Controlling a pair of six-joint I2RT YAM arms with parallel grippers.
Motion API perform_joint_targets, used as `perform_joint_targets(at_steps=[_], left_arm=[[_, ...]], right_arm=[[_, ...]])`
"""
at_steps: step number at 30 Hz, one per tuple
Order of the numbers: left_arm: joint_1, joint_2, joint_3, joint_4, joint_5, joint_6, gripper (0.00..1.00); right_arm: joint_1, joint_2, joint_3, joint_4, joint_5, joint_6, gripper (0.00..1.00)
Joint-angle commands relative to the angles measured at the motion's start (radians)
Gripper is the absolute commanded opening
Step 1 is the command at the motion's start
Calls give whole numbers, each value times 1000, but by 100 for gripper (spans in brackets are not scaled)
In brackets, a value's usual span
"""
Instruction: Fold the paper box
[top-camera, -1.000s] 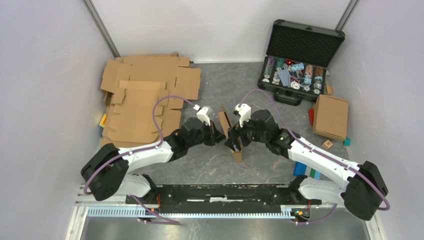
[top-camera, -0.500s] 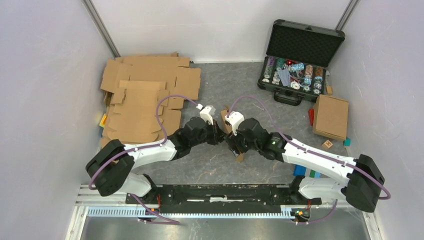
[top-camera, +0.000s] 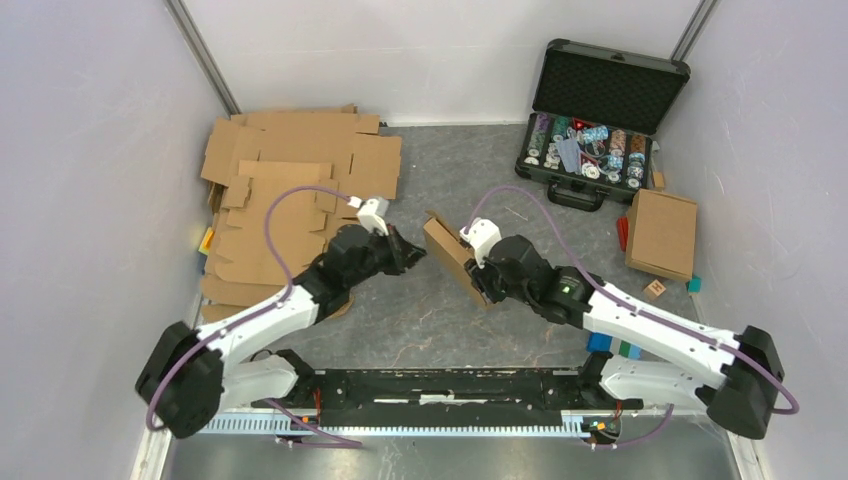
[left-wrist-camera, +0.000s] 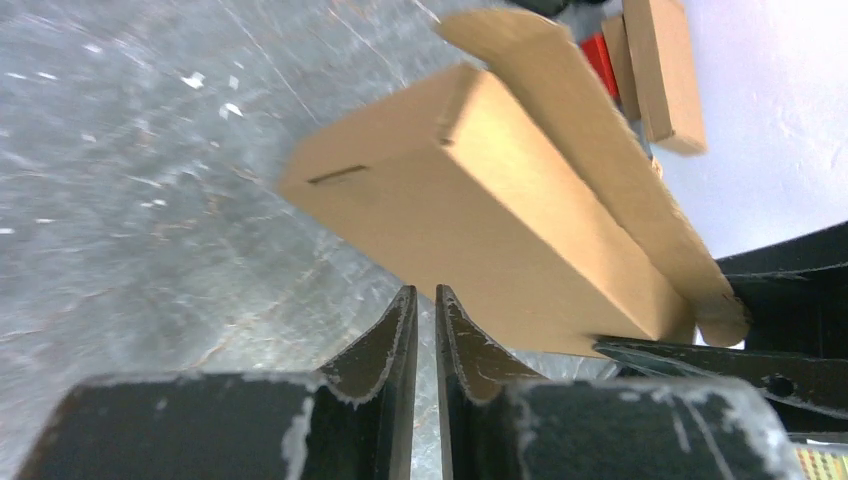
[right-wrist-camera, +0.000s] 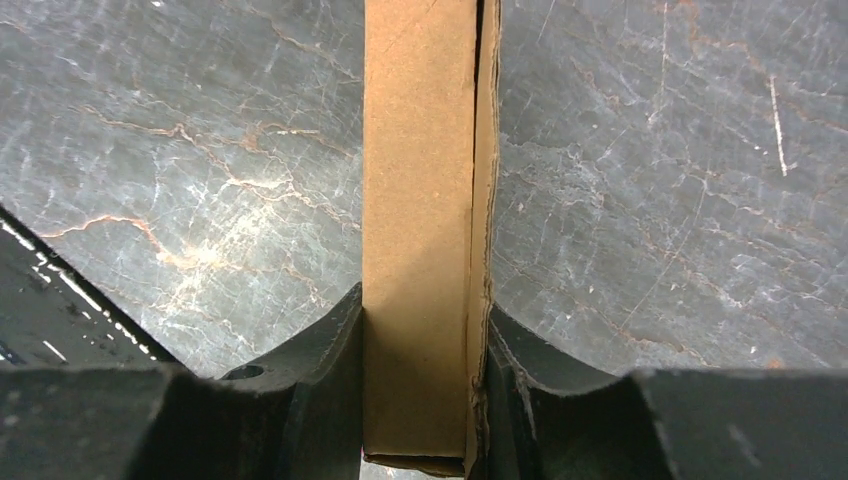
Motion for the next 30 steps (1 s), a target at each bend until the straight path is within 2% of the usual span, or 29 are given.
perform_joint_targets(at_steps=[1,4,10,13,18,30], left_arm=[[57,-156,-33,-136,5,81,20],[59,-217,-57,-171,-9,98,23],[59,-219,-121,-130,-3,75,26],[59,-216,-151,-87,17,68,34],[59,-183,-165,-35,45,69,36],[57,-69,-118,68,106,50,38]], right_arm=[[2,-79,-3,-32,-54,-32,37],[2,-106,-36,-41,-107,-41,43],[3,-95,-68,-57,-195,-71,52],[3,-98,-72,-61,-197,-84,58],[3,-73,-48,-78,-183,-113,71],[4,59,52,-21,-173,-171,70]])
